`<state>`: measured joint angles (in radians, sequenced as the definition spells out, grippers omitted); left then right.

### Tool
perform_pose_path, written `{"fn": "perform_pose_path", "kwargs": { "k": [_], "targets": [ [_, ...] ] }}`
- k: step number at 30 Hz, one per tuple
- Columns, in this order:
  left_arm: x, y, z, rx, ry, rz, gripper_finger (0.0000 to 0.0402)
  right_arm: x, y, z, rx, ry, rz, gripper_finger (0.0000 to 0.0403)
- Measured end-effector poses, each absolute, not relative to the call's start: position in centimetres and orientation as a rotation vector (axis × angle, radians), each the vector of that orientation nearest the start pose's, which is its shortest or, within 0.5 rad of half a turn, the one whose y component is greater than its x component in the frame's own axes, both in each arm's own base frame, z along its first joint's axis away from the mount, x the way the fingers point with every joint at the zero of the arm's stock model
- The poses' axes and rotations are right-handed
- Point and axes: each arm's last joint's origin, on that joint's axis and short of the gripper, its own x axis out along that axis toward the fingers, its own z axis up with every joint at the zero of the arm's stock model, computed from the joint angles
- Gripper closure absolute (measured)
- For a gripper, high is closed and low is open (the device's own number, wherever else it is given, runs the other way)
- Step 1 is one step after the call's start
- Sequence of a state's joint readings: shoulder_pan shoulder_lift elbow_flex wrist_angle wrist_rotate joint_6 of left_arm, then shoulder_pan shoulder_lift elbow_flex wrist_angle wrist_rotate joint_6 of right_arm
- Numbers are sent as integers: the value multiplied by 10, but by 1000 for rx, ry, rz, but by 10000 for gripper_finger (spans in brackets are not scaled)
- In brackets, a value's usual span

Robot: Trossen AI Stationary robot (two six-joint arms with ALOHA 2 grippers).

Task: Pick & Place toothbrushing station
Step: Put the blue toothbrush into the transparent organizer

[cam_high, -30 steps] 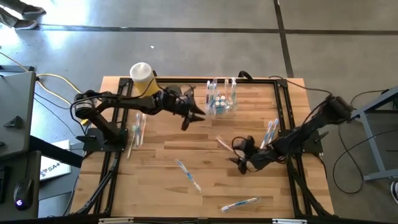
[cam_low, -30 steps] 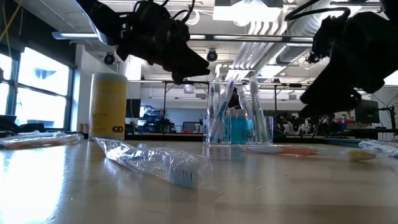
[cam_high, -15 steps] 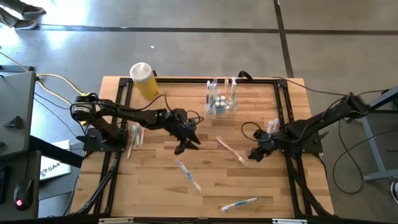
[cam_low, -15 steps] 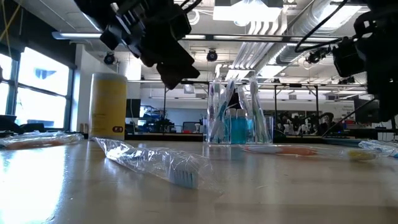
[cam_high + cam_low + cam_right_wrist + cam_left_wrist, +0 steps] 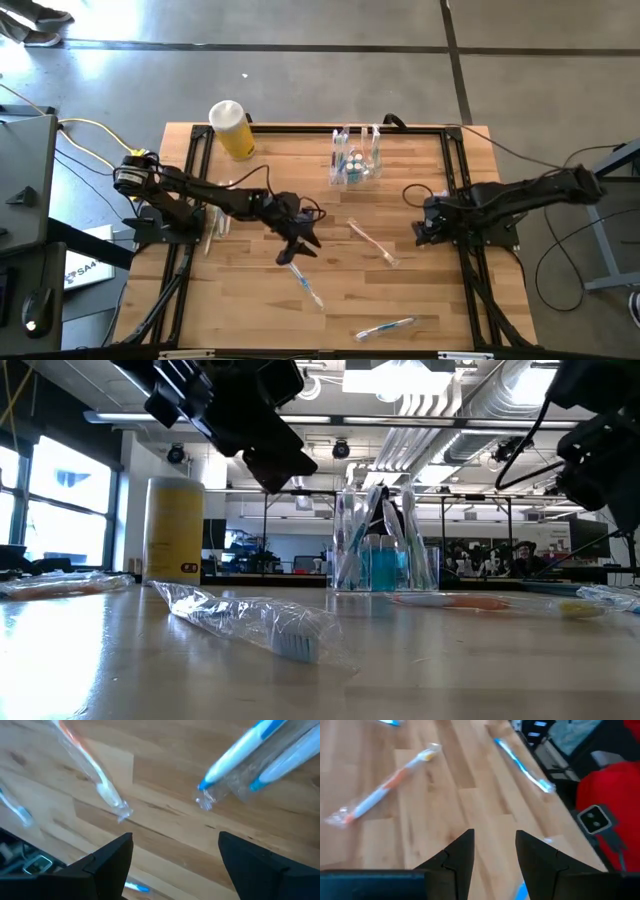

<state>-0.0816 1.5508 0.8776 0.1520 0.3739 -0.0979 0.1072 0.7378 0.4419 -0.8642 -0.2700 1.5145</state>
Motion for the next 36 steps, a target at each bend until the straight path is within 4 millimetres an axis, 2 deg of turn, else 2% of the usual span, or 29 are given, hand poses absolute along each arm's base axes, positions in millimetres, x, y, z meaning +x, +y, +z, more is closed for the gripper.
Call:
{"fn": "perform_pose_path", "kwargs": {
  "k": [8,16,24,29,36],
  "targets": [
    [325,-34,214,-113,530,-361,261,117,8,176,1447,1124,-737,117],
    [325,-34,214,-104,534,-360,261,119,-9,171,1273,1056,-841,117],
    [324,-34,211,-108,561,-357,261,118,-19,167,1279,1022,-990,117],
    [324,-34,208,-113,574,-355,261,119,-26,162,1301,1036,-1064,117],
    [327,-35,200,-125,610,-352,261,125,-33,146,1249,1153,-1177,117]
  ]
}}
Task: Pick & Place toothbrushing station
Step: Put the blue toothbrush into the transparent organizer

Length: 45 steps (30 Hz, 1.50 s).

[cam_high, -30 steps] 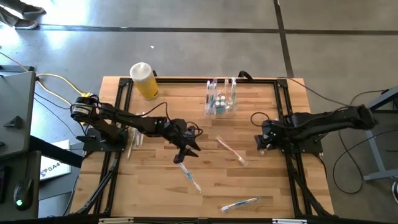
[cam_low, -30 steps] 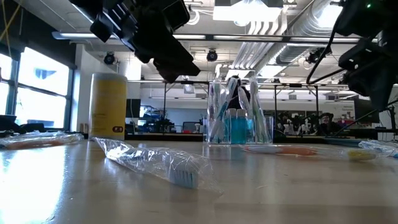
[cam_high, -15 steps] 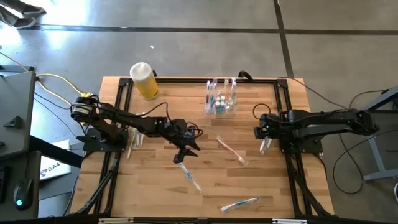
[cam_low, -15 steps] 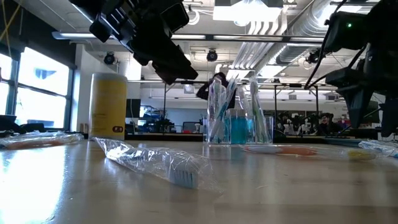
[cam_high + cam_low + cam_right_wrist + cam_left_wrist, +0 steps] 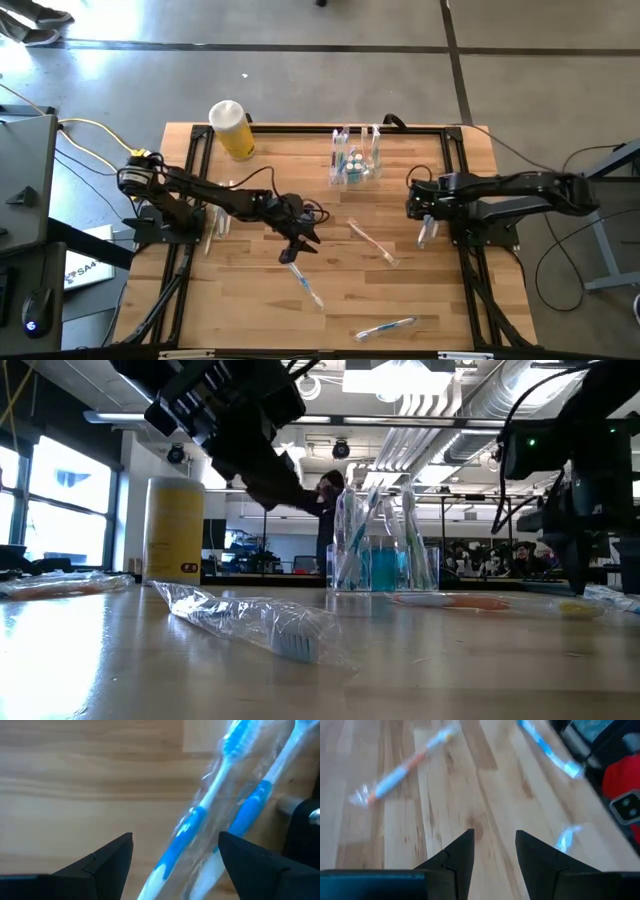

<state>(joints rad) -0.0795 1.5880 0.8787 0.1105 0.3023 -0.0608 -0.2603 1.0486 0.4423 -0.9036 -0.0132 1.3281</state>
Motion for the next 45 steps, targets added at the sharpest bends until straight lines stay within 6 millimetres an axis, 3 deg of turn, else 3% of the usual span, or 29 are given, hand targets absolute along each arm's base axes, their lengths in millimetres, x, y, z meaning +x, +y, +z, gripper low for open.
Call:
{"fn": "perform_pose_path", "kwargs": {
  "k": [4,18,25,34,39,45],
  "targets": [
    [326,-35,198,-126,616,-352,261,129,-37,135,1148,1221,-1231,117],
    [325,-35,196,-123,624,-353,261,141,-41,126,964,1284,-1093,117],
    [325,-35,196,-123,624,-353,261,145,-44,125,865,1261,-1029,117],
    [325,-35,197,-123,622,-352,261,164,-42,127,829,1113,-887,120],
    [325,-35,197,-123,621,-352,261,170,-40,128,805,1086,-835,166],
    [328,-35,192,-123,628,-351,261,170,-40,128,808,1084,-835,279]
  ]
}}
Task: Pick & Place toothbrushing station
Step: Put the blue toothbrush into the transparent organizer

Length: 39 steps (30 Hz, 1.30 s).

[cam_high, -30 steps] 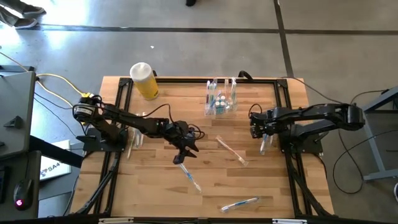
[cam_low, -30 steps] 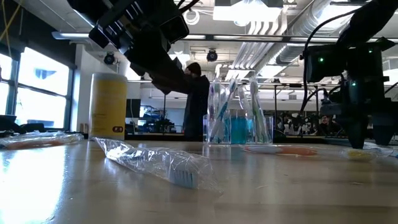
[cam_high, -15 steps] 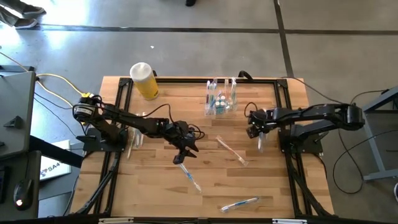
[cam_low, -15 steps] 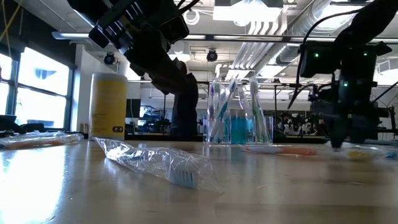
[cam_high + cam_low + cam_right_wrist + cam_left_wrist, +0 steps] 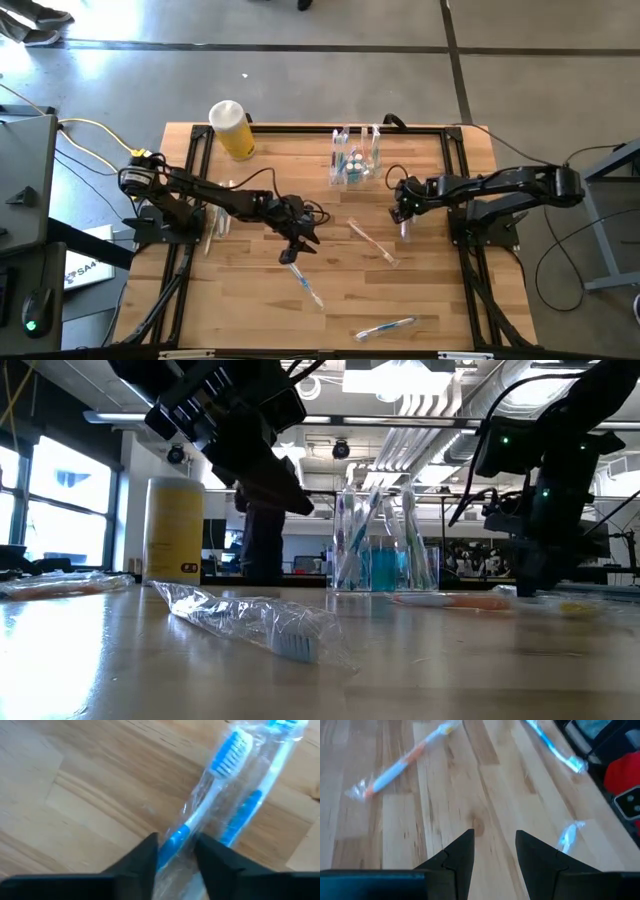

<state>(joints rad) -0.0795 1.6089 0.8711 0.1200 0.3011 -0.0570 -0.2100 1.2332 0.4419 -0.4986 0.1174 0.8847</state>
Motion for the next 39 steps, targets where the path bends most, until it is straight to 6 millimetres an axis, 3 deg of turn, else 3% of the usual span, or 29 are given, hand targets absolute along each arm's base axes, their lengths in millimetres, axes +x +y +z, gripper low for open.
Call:
{"fn": "perform_pose_path", "kwargs": {
  "k": [5,11,18,28,33,39],
  "targets": [
    [333,-35,178,-126,654,-349,261,169,-40,128,784,1094,-828,383],
    [337,-36,166,-131,680,-348,261,169,-39,128,776,1095,-825,388],
    [338,-36,167,-133,665,-350,261,170,-28,138,798,1069,-707,391],
    [338,-38,168,-157,660,-350,261,191,3,195,684,857,-508,392],
    [338,-49,170,-163,641,-378,261,201,21,228,487,687,-450,392],
    [336,-76,175,-140,589,-460,261,213,38,255,229,399,-344,390]
  ]
}}
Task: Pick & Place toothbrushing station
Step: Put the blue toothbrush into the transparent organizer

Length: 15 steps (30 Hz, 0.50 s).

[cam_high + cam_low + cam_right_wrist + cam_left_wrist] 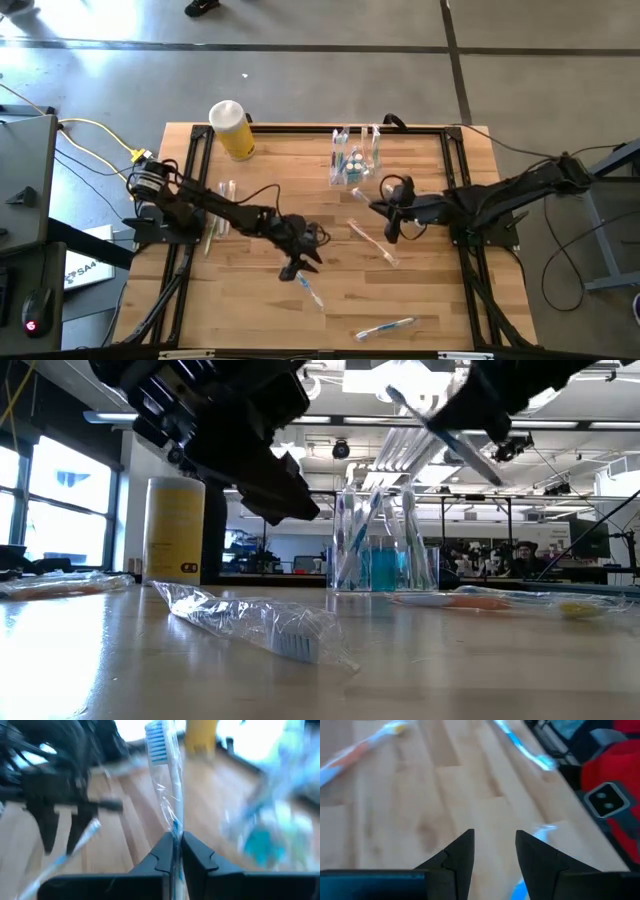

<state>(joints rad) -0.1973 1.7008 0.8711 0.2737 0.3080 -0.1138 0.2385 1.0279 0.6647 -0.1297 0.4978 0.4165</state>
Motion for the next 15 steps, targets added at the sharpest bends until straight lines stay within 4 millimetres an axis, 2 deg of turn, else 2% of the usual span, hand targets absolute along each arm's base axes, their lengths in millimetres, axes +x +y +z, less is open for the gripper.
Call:
{"fn": "perform_pose_path", "kwargs": {
  "k": [5,10,15],
  "targets": [
    [330,-103,176,-136,581,-528,261,220,41,272,83,249,-281,391],
    [323,-131,180,-105,538,-551,261,224,34,282,-32,166,-255,394],
    [315,-153,182,-76,511,-499,261,227,22,286,-98,136,-185,393]
  ]
}}
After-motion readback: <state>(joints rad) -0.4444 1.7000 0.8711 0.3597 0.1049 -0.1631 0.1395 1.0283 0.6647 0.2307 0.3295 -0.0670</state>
